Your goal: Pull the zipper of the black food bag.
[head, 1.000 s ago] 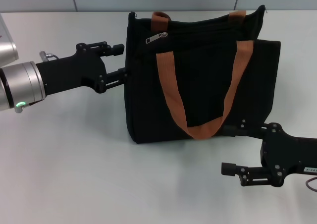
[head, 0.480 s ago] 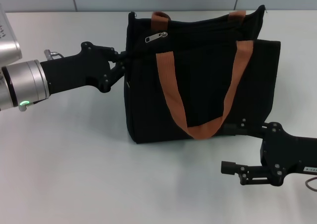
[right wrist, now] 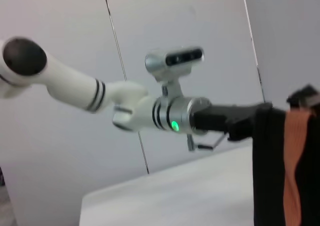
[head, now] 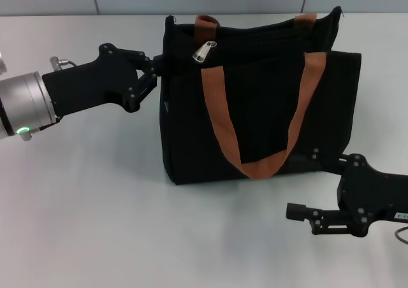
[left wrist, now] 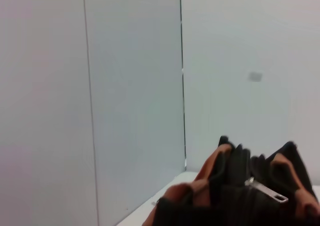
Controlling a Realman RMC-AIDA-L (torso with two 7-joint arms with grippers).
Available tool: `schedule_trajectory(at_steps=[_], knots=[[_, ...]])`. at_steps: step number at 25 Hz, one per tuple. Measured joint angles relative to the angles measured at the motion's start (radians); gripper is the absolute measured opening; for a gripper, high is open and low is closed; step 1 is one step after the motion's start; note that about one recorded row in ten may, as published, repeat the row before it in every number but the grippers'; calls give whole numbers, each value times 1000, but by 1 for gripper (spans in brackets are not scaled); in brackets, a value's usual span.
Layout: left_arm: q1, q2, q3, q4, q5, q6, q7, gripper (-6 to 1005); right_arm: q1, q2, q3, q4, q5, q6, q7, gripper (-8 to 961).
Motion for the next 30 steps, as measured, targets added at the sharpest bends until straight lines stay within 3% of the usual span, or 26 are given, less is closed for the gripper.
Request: schedule_trajectory(at_steps=[7,15,21,30], knots=[[1,2,-1,2,-2,38,0,19,8,-19,1,6,127,-112,142,815],[1,0,-2,2,-11,48,-7,20,62,-66,0,-80,294,-213,526,814],[-11,-2,-2,0,-14,86,-12,20,149,-93,-12,-240,331,-143,839,813],[-76,-6,4,-13,-21,102,-15,19,262,-126,-32,-262,203,-53,949,811]])
